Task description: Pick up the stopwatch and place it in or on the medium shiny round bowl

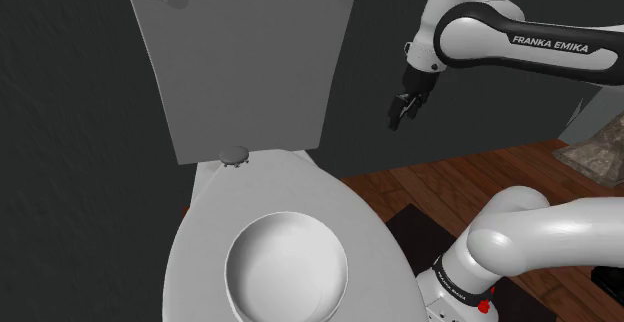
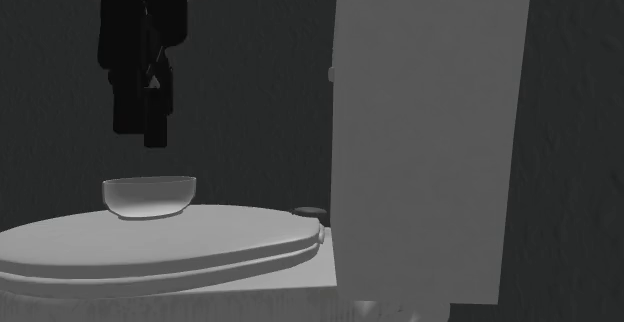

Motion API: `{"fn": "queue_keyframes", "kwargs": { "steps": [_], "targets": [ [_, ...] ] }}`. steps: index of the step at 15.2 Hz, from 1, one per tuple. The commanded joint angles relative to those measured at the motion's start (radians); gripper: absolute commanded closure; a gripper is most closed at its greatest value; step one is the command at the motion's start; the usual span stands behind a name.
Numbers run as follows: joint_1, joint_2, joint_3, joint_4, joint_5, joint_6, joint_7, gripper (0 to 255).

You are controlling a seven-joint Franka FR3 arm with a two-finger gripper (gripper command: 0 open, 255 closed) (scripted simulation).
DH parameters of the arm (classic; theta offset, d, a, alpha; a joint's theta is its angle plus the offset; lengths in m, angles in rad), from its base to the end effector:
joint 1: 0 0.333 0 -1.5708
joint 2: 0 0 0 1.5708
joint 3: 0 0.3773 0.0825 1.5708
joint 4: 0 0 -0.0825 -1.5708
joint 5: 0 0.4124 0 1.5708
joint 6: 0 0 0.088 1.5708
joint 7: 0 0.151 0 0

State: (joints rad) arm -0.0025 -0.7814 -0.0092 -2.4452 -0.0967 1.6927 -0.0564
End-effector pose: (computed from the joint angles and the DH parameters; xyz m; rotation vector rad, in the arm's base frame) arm 0.3034 -0.0176 0.5550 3.0495 0.0879 0.0396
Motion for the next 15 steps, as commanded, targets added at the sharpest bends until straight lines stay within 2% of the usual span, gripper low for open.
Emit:
{"fn": "queue_keyframes", "kwargs": {
  "steps": [1,8,15],
  "targets": [
    [0.000,0.000,0.000,0.000,0.000,0.000,0.000,0],
    [0.043,0.158,0.133,0.052,0.088,0.083,0.182,0],
    [0.068,0.363,0.255,0.168,0.130,0.157,0.359,0]
  ]
}}
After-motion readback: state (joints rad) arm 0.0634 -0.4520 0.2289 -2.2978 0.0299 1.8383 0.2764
